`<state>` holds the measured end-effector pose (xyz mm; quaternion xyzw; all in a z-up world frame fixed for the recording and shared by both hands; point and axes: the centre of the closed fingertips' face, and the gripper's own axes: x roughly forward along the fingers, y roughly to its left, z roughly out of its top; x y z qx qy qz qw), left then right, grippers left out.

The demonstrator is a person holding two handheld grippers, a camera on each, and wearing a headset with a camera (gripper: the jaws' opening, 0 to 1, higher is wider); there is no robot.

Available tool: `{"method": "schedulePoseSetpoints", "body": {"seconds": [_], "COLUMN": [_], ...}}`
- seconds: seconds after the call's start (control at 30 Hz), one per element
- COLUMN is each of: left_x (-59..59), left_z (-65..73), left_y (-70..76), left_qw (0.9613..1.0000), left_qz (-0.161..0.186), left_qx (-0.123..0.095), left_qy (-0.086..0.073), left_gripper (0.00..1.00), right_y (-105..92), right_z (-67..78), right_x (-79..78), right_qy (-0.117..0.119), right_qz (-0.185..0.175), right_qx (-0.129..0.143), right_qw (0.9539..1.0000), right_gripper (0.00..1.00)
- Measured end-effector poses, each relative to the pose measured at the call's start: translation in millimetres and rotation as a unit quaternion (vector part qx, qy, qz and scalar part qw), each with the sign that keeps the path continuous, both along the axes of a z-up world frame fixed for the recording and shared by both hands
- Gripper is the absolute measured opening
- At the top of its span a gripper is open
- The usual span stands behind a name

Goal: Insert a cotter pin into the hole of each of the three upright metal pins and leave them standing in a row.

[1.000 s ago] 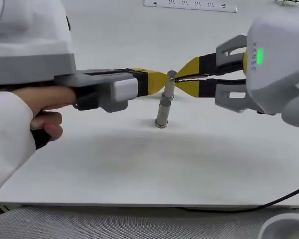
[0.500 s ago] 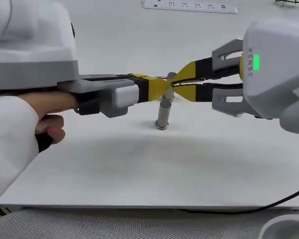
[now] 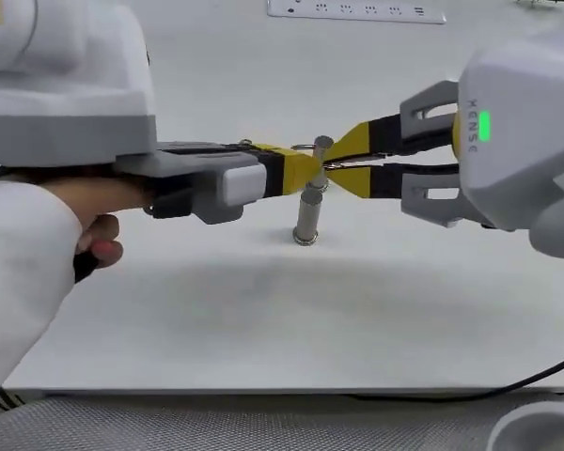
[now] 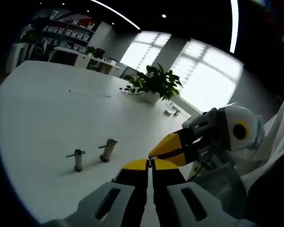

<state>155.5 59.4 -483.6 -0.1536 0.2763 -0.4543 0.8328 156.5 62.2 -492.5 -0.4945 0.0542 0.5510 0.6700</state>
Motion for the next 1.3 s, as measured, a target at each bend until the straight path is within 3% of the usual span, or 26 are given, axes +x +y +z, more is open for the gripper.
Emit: {"method": "schedulePoseSetpoints", "body": {"seconds": [0.13,0.17,0.27,0.33,0.4,0.47,0.5,0.57,0.6,0.67,0.73,0.8,0.9,1.13,1.23,1.3], "left_x": [2.4,2.3,1.2,0.1,-2.5,-6.3,-7.4,-12.0,-13.9,-19.3,-18.9,-24.1,-30.7,-37.7,-38.9,-38.9], "left_z": [-0.2,-3.0,-0.8,0.0,-1.0,2.0,5.7,13.4,16.5,17.3,15.3,16.7,15.8,15.1,13.2,11.3], "left_y": [3.5,6.7,9.5,12.1,13.0,11.5,10.5,7.3,6.3,4.5,6.1,3.0,0.9,-2.9,-2.3,-1.4], "left_qw": [1.0000,0.9997,0.9989,0.9966,0.9936,0.9924,0.9902,0.9846,0.9796,0.9715,0.9621,0.9595,0.9501,0.9474,0.9441,0.9415], "left_qz": [0.005,-0.002,-0.012,-0.027,-0.045,-0.058,-0.064,-0.082,-0.092,-0.116,-0.140,-0.155,-0.178,-0.193,-0.201,-0.206], "left_qx": [0.003,0.021,0.031,0.049,0.067,0.064,0.066,0.065,0.072,0.086,0.101,0.093,0.103,0.100,0.106,0.112], "left_qy": [-0.002,-0.014,-0.035,-0.060,-0.079,-0.088,-0.105,-0.140,-0.163,-0.188,-0.211,-0.216,-0.234,-0.235,-0.239,-0.242], "left_gripper": [0.00,0.00,0.00,0.00,0.00,0.00,0.00,0.00,0.00,0.00,0.00,0.00,0.00,0.00,0.00,0.00], "right_y": [-7.2,-10.1,-18.7,-21.9,-24.7,-25.5,-24.9,-23.0,-22.5,-20.2,-20.0,-14.4,-10.3,-1.8,-0.6,-1.0], "right_z": [-5.0,-7.7,-15.3,-19.2,-21.6,-23.4,-23.3,-21.7,-21.1,-18.7,-17.7,-15.0,-12.1,-11.6,-13.6,-14.5], "right_x": [3.2,2.6,1.0,-2.1,-0.2,-2.2,-5.8,-10.9,-11.2,-15.5,-13.6,-21.0,-28.1,-39.5,-43.4,-43.9], "right_qy": [0.016,0.031,0.091,0.151,0.178,0.216,0.236,0.279,0.286,0.309,0.313,0.318,0.322,0.332,0.330,0.334], "right_qz": [-0.018,-0.026,-0.048,-0.074,-0.084,-0.089,-0.089,-0.096,-0.098,-0.095,-0.096,-0.089,-0.074,-0.055,-0.049,-0.050], "right_qx": [0.008,0.010,0.029,0.053,0.071,0.089,0.097,0.119,0.125,0.138,0.145,0.152,0.152,0.148,0.138,0.137], "right_qw": [0.9997,0.9991,0.9943,0.9843,0.9779,0.9681,0.9628,0.9480,0.9450,0.9361,0.9338,0.9315,0.9317,0.9300,0.9324,0.9312], "right_gripper": [0.17,0.19,0.13,0.16,0.19,0.21,0.21,0.20,0.20,0.20,0.19,0.17,0.10,0.04,0.02,0.02]}}
